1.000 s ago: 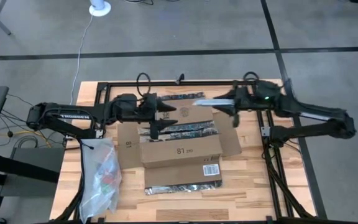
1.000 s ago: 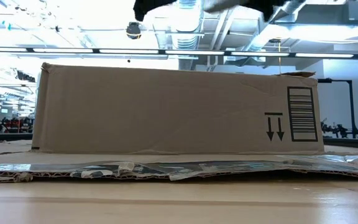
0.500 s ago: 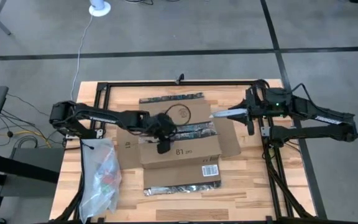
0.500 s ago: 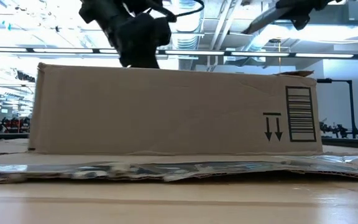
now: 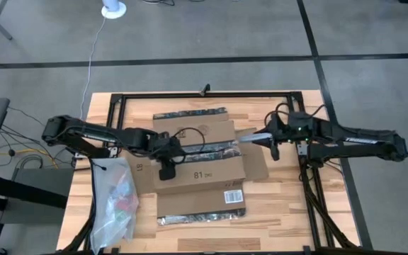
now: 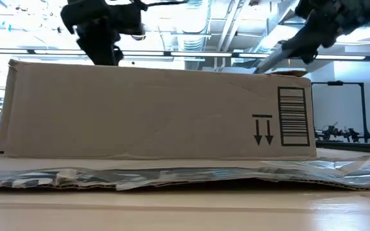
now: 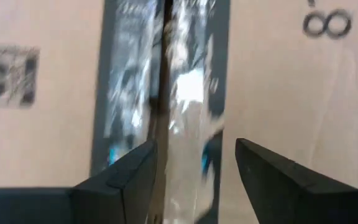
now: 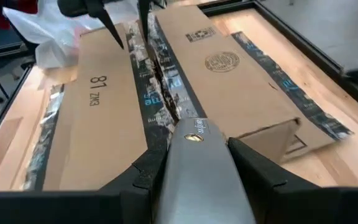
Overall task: Unpack boxes
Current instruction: Break down the box until it is fully flat
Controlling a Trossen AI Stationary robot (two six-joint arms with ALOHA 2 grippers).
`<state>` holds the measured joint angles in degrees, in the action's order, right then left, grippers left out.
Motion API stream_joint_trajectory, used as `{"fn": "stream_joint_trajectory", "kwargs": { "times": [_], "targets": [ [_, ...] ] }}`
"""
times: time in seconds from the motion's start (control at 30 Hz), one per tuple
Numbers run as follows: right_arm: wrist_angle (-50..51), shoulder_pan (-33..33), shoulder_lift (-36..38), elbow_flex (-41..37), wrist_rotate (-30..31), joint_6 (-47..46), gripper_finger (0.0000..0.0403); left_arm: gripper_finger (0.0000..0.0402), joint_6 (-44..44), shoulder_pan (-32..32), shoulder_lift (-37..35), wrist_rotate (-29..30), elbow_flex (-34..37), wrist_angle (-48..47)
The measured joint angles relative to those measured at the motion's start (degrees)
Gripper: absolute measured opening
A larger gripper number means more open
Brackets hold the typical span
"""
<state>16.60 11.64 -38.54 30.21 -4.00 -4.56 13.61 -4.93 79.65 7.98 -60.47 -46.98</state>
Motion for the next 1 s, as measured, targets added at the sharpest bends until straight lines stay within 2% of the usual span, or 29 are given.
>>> {"fn": "stream_joint_trajectory", "kwargs": {
  "times": [0.2,0.43,0.53,0.7,1.0],
  "targets": [
    [-1.76,0.00,0.07,-4.24,5.74,-0.08,0.0116,0.0200,2.64,-0.53,-3.15,0.49,4.33,-2.85],
    [-0.56,0.00,1.55,-4.26,7.09,2.05,0.0116,0.0200,3.49,-0.05,-5.50,0.52,10.10,-2.79],
    [-1.30,0.00,0.71,-4.26,7.09,3.11,0.0116,0.0200,3.60,0.47,-5.72,0.62,10.34,-1.96],
    [-8.46,0.07,-2.01,-4.26,7.09,6.50,0.0116,0.0200,3.15,1.14,-5.66,0.62,10.36,0.46],
    [-9.77,1.49,-5.01,-4.30,7.01,10.74,0.0116,0.0200,7.88,0.07,-5.65,0.42,10.36,0.14]
  ]
}}
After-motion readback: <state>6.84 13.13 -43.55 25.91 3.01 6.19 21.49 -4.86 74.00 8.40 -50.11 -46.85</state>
